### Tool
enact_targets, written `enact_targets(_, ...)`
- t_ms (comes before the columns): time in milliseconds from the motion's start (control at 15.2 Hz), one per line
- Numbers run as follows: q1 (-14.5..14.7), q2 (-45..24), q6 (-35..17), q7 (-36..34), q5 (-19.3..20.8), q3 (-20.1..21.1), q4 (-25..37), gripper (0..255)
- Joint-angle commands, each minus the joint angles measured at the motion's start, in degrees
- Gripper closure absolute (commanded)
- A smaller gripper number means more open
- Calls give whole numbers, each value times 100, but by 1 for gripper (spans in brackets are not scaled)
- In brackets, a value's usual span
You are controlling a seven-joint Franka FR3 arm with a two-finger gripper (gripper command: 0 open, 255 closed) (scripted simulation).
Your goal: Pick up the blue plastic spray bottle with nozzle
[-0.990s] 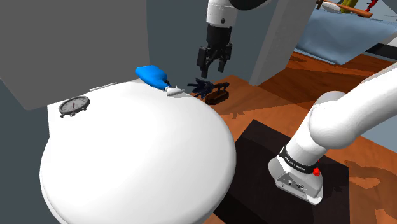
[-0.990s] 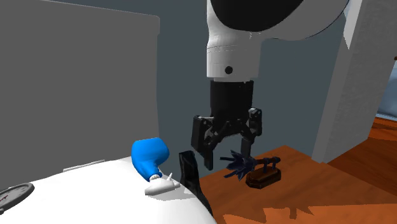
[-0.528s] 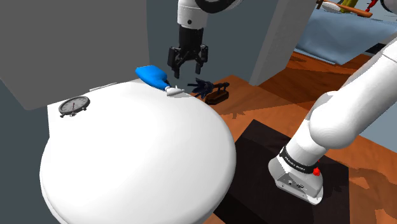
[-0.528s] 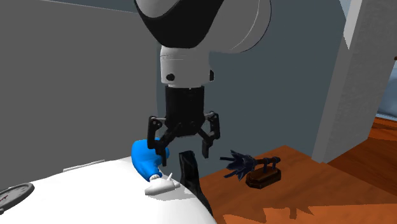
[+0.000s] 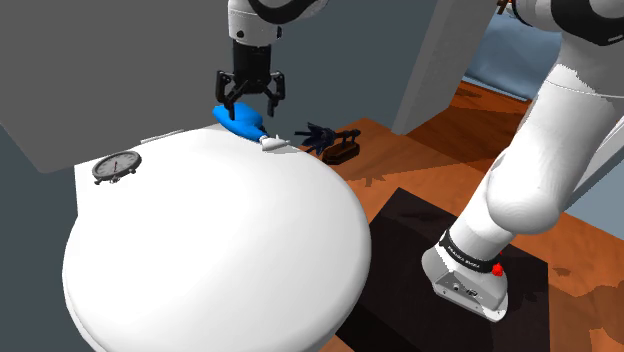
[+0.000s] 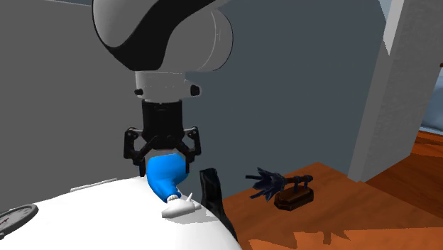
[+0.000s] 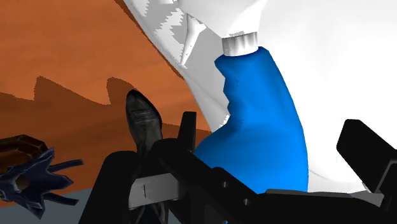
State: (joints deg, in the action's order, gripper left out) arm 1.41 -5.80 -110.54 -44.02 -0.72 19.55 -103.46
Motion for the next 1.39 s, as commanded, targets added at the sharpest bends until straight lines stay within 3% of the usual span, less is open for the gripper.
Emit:
enact_targets(0,50,-300,-70,-200,102,9,244,0)
enact_targets(594,59,-410,-548,-211,141,-2,-130,0)
enact_targets(660,61,-409,-550,-213,141,-1,-133,255)
enact_targets(1320,57,-390,-476,-209,133,0,-77,255)
